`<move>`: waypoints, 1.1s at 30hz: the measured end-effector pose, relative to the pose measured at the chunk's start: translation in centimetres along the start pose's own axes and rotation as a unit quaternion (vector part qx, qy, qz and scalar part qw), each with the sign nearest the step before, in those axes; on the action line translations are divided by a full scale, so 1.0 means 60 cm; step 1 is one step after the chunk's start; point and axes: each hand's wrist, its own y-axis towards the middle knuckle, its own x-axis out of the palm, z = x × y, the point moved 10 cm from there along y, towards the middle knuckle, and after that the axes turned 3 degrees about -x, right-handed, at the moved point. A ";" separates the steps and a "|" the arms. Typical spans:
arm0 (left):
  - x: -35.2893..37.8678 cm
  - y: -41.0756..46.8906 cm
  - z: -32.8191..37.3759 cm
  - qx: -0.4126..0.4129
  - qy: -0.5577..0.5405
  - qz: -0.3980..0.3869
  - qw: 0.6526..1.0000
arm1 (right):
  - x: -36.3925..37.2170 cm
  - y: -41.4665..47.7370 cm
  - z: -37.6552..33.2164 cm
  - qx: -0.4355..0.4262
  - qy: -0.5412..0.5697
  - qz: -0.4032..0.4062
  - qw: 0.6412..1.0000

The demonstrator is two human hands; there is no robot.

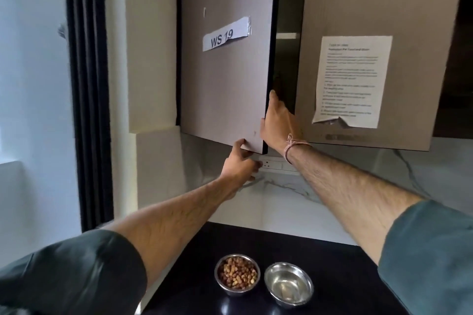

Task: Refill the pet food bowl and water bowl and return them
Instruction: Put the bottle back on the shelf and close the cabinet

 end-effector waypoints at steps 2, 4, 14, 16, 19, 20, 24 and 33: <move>0.024 0.029 -0.007 0.003 0.015 -0.006 1.000 | 0.019 0.017 0.040 0.003 -0.004 -0.009 1.000; 0.041 0.058 -0.016 0.017 0.048 -0.006 0.999 | 0.040 0.034 0.078 0.004 -0.006 -0.013 1.000; 0.127 0.202 -0.066 0.073 0.221 -0.002 0.973 | 0.109 0.108 0.222 -0.014 -0.080 -0.020 0.997; 0.144 0.226 -0.077 0.071 0.224 -0.008 0.972 | 0.120 0.121 0.242 -0.017 -0.102 -0.017 0.994; 0.165 0.260 -0.091 0.078 0.228 -0.016 0.970 | 0.138 0.139 0.264 -0.025 -0.113 -0.015 0.993; 0.171 0.271 -0.095 0.082 0.230 -0.018 0.970 | 0.143 0.144 0.271 -0.024 -0.116 -0.012 0.993; 0.184 0.307 -0.107 0.086 0.234 -0.013 0.968 | 0.160 0.160 0.294 -0.011 -0.129 -0.009 0.992; 0.195 0.355 -0.126 0.093 0.243 -0.004 0.965 | 0.193 0.184 0.327 -0.016 -0.120 0.000 0.993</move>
